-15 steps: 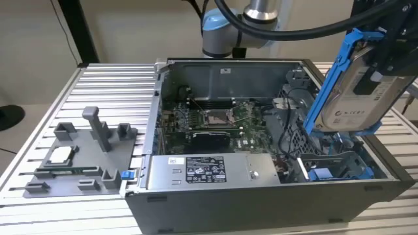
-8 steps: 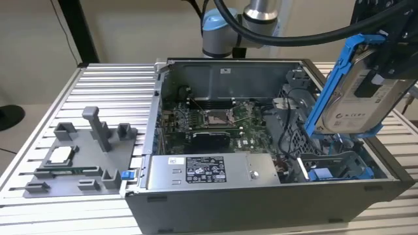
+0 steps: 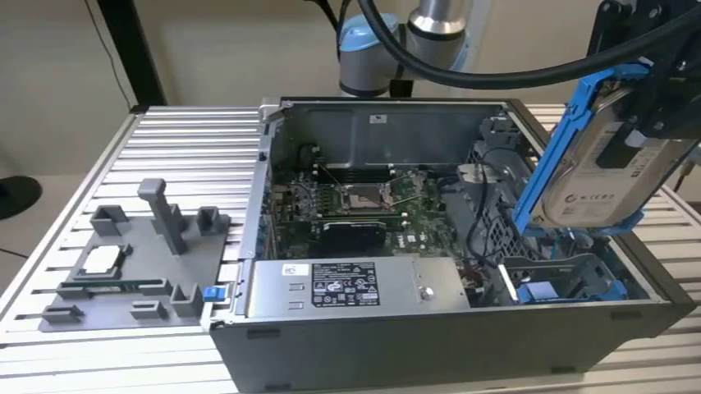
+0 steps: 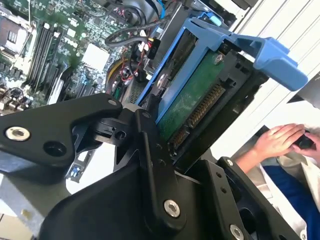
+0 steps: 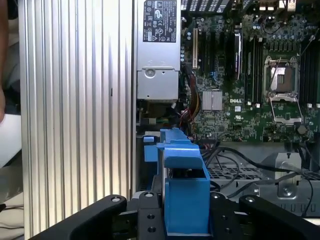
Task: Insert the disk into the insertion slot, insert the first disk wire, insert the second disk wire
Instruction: 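Insert the disk into the insertion slot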
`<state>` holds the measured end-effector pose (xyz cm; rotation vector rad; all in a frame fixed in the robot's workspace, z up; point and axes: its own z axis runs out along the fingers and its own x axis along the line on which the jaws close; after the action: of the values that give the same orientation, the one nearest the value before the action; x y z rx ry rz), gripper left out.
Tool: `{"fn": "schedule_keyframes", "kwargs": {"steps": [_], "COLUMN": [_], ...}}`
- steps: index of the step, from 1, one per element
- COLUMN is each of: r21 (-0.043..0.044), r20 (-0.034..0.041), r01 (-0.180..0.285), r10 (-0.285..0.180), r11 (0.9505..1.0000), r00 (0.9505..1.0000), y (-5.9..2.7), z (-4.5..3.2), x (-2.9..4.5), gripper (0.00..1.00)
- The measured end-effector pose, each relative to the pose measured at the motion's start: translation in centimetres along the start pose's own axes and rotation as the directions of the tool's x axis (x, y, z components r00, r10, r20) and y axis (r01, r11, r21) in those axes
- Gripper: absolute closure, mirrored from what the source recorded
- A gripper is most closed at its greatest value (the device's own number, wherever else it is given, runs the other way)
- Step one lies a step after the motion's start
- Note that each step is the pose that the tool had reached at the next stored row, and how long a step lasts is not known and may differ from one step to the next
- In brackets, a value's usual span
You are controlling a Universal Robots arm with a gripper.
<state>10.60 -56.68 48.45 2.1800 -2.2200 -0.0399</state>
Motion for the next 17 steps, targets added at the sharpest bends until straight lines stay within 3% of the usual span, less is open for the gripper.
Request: {"fn": "schedule_keyframes", "kwargs": {"steps": [17], "r21": [-0.0003], "r20": [0.0002], "r01": [0.000], "r10": [0.000], "r11": [1.0000], "r00": [1.0000], "y": [-0.05], "z": [0.30], "x": [0.07], "gripper": [1.00]}}
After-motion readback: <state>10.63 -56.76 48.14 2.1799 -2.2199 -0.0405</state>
